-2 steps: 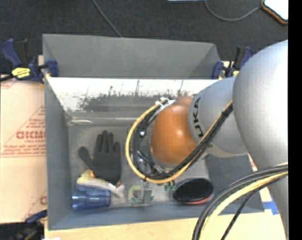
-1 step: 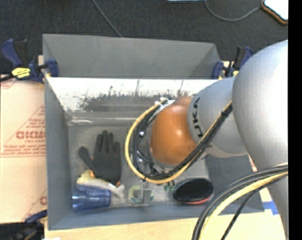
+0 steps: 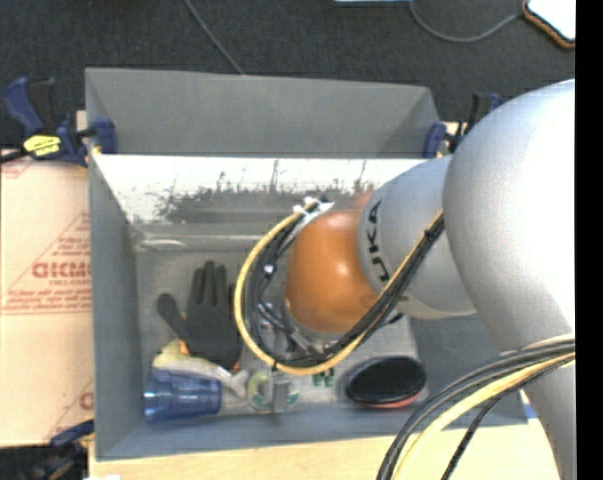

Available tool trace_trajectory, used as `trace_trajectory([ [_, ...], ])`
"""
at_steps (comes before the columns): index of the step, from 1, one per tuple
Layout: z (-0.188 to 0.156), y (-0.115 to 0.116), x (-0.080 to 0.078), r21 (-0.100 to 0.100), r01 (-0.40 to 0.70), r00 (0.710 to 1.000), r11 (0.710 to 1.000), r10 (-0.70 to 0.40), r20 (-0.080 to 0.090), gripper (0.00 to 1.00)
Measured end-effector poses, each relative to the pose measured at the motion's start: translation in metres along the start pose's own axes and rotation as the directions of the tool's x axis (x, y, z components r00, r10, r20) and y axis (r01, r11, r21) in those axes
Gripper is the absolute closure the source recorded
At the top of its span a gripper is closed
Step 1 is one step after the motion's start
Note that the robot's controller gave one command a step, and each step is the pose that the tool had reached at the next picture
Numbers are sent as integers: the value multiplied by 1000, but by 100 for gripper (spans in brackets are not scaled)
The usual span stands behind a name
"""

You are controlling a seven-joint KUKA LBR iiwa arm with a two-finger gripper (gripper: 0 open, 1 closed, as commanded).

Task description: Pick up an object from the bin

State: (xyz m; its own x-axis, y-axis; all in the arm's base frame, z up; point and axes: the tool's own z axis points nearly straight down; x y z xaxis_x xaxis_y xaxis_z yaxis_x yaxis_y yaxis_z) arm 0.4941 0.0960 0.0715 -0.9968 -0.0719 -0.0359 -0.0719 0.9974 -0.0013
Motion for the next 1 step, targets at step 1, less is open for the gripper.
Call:
trace_trajectory([
  [1, -8, 10, 8, 1, 30, 1000, 1000, -30, -2, 0],
])
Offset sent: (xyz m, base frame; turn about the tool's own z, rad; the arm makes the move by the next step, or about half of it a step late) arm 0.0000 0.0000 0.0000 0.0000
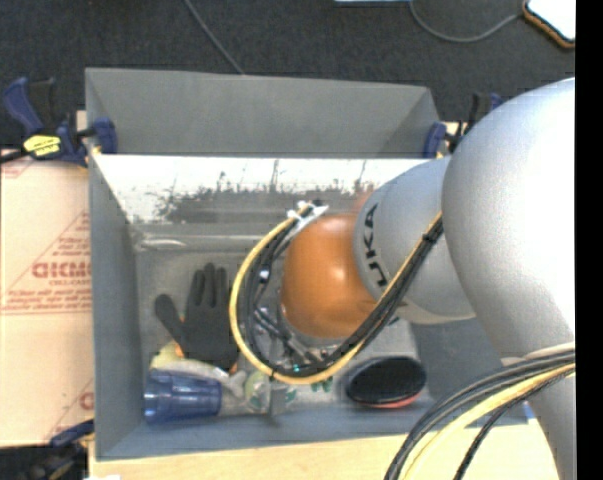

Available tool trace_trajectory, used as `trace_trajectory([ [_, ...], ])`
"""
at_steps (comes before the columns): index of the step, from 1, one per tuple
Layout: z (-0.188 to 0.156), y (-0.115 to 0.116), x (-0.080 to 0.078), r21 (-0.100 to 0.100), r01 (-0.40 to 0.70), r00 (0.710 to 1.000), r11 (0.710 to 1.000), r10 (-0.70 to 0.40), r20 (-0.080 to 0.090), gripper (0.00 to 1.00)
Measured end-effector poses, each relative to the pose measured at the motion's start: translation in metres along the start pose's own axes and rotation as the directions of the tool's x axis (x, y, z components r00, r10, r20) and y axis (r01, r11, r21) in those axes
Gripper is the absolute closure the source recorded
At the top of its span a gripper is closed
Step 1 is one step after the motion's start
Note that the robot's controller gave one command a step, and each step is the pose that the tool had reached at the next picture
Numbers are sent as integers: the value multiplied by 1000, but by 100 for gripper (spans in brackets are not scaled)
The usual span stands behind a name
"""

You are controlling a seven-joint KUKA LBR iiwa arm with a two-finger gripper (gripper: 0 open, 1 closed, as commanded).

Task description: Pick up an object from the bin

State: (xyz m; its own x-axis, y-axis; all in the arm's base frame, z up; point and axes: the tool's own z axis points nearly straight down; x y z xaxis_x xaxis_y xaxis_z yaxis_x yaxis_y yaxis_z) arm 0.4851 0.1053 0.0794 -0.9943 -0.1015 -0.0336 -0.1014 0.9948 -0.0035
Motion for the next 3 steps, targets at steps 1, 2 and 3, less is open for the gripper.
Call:
trace_trajectory([
  [1, -1, 0, -1, -1, -1, 1000, 1000, 1, 2, 100],
  [2, -1, 0, -1, -1, -2, 1000, 1000, 2, 2, 100],
  [3, -1, 0, -1, -1, -2, 1000, 1000, 2, 2, 100],
])
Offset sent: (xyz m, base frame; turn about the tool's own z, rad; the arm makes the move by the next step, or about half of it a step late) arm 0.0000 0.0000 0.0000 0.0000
